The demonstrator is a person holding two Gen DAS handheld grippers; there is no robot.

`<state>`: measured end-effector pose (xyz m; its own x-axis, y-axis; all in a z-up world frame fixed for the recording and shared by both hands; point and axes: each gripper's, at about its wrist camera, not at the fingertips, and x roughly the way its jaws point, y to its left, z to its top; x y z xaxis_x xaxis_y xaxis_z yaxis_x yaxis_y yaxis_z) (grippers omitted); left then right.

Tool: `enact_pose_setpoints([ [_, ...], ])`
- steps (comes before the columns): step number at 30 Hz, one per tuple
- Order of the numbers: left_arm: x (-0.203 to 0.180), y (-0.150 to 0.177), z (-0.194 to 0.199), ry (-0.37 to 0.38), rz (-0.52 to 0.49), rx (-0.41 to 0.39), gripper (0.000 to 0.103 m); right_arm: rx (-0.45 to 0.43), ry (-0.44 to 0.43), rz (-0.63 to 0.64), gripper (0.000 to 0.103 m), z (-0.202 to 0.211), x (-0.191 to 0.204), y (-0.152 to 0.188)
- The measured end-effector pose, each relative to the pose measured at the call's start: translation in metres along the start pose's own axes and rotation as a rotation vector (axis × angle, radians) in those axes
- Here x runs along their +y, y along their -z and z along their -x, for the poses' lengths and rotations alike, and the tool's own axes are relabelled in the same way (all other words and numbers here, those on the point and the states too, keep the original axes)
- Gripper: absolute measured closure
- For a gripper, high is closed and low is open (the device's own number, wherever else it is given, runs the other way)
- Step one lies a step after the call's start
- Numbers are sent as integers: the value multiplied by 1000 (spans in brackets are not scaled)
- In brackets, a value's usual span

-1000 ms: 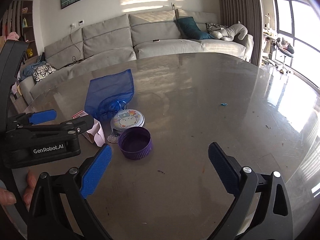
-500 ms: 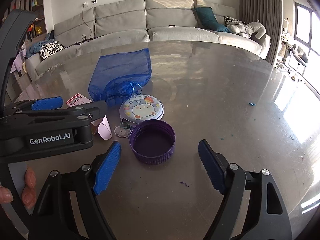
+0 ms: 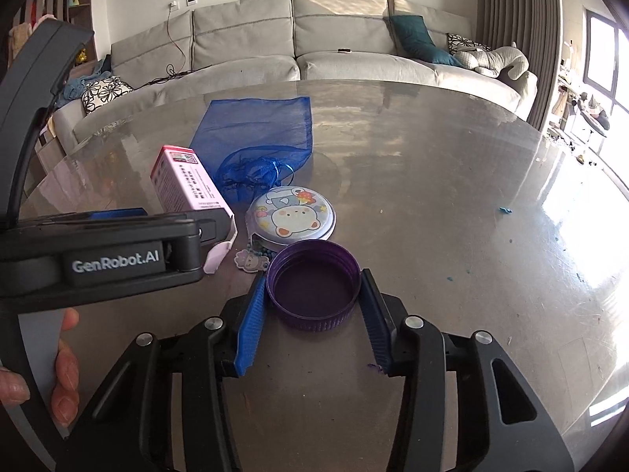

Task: Collect trash
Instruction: 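Grasp the pink carton with the left tool while the right tool grasps the purple cap, then carry carton and cap over the bin and open both tools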

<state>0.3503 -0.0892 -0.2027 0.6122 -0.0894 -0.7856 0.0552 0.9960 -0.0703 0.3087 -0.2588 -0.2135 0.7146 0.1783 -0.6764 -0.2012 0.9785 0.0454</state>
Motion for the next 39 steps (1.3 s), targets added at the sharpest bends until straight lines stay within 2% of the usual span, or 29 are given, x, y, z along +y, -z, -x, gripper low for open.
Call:
enact_pose_setpoints([
  [1,-3,3,-1,-28,-32,2,39,-2,-1,-3,56,1,0,1],
  [2,-7,6,0,-44,-56,-1,41,-4,-1,-6,56,1,0,2],
  [4,-5,7,2,-36,-44,-7,47,-9,-3,-14,56,2,-1,2],
  [7,3,6,4,-7,-18,-14,67,-17,0,-18,56,3,0,2],
  [8,7,6,5,13,-2,-16,70,-27,0,-18,56,4,2,1],
  [13,14,11,13,32,9,-48,71,-35,-2,-16,56,7,5,0],
  [17,13,14,28,10,-30,-83,72,-51,-4,-24,56,15,6,2],
  [39,-11,45,110,29,-137,-165,72,-187,21,-17,56,125,20,11],
])
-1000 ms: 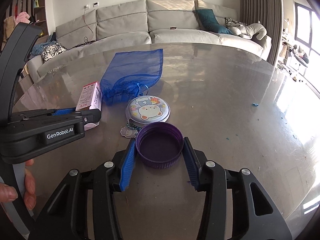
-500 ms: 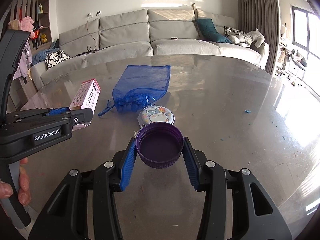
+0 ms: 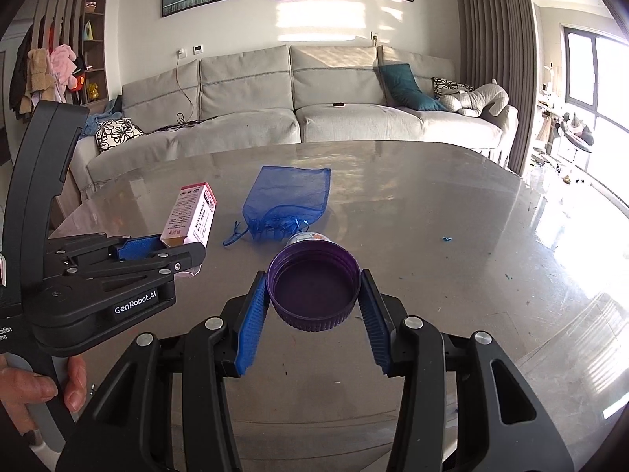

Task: Collect trash
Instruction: 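Carry carton and cap over the bin and open both tools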

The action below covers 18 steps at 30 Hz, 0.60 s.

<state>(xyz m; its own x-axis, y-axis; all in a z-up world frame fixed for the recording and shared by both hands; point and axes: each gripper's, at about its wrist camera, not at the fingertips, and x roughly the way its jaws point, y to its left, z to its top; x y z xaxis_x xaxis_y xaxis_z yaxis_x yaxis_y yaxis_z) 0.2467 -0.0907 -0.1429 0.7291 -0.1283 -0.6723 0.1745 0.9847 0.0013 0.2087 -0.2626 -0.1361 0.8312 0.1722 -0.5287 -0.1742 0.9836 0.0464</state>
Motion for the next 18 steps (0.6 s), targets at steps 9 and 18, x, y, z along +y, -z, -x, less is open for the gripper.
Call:
enact_pose_setpoints([
  [9,-37,20,35,59,-79,-20,72,-12,73,-27,56,50,-19,17],
  [18,-113,54,65,204,-209,-33,71,6,193,-100,56,106,-59,62],
])
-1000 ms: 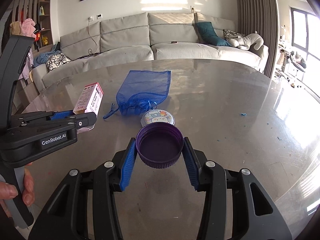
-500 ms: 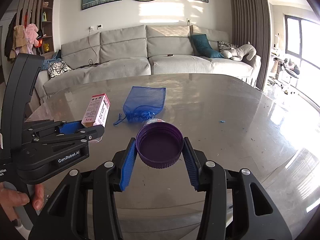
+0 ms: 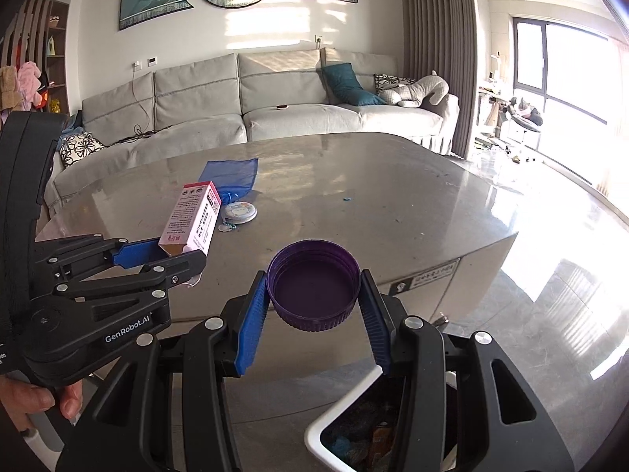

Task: Collect trash
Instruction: 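Carry carton and cap over the bin and open both tools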

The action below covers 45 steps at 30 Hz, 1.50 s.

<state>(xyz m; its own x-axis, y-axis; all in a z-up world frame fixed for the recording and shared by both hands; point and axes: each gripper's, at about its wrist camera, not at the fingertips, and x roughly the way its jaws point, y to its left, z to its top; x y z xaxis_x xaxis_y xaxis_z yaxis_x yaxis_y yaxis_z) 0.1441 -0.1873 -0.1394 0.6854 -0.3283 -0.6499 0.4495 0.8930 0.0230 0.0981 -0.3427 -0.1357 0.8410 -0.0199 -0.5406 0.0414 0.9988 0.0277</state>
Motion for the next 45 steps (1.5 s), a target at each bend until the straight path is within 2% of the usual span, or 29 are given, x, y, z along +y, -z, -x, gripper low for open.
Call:
enact_pose_setpoints([
  [9,-88,34,-15,152,-101,77,71,58,124,-68,56,27,-50,53],
  [13,-112,42,-25,172,-153,115,71,87,164,-101,56,27,-70,76],
  [19,-138,62,-44,188,-199,184,71,122,163,-142,56,15,-90,96],
  [27,-163,82,-78,199,-257,293,71,236,153,-116,56,-27,-106,114],
  [30,-166,86,-87,232,-260,322,70,260,147,-118,55,-36,-110,118],
  [31,-168,87,-91,240,-271,335,57,265,153,-118,53,-39,-111,119],
  [32,-172,88,-94,221,-287,346,20,264,162,-117,32,-41,-111,120],
  [33,-175,89,-95,184,-309,343,4,266,180,-129,19,-41,-115,121],
  [34,-179,91,-93,161,-340,312,5,272,191,-139,4,-43,-119,121],
  [37,-187,94,-93,125,-405,284,5,288,208,-140,4,-44,-128,123],
  [45,-168,85,-97,119,-343,278,5,237,227,-168,4,-35,-133,113],
])
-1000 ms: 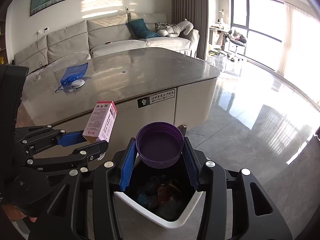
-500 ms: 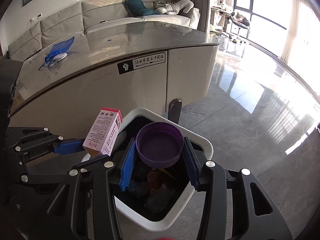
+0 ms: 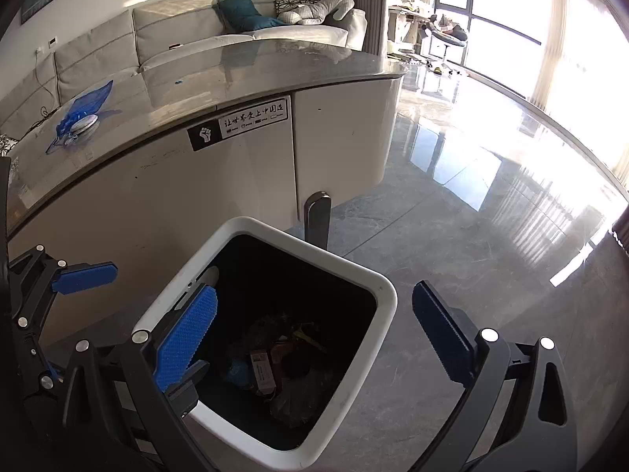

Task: Collect trash
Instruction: 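Carry carton and cap over the bin and open both tools, then return both tools to the table toward the blue mesh bag and tin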

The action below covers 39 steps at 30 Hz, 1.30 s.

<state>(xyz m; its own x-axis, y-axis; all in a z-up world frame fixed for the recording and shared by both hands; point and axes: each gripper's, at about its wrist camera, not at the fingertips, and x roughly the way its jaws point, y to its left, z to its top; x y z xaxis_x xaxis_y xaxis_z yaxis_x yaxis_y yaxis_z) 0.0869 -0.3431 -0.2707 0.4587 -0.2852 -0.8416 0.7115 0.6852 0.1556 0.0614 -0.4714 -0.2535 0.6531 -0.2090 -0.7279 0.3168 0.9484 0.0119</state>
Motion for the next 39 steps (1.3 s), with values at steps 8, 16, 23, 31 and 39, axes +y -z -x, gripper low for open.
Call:
enact_pose_setpoints([
  [8,80,-11,37,-84,154,-86,5,-124,-93,88,4,21,57,-47],
  [16,200,-6,75,-233,294,-153,5,-214,-225,218,4,17,156,-112],
  [23,279,8,85,-292,361,-171,5,-232,-309,275,4,-3,224,-148],
  [31,347,2,72,-321,427,-173,5,-208,-382,257,4,-33,269,-179],
  [39,408,6,47,-333,521,-148,5,-148,-390,247,4,-65,286,-185],
])
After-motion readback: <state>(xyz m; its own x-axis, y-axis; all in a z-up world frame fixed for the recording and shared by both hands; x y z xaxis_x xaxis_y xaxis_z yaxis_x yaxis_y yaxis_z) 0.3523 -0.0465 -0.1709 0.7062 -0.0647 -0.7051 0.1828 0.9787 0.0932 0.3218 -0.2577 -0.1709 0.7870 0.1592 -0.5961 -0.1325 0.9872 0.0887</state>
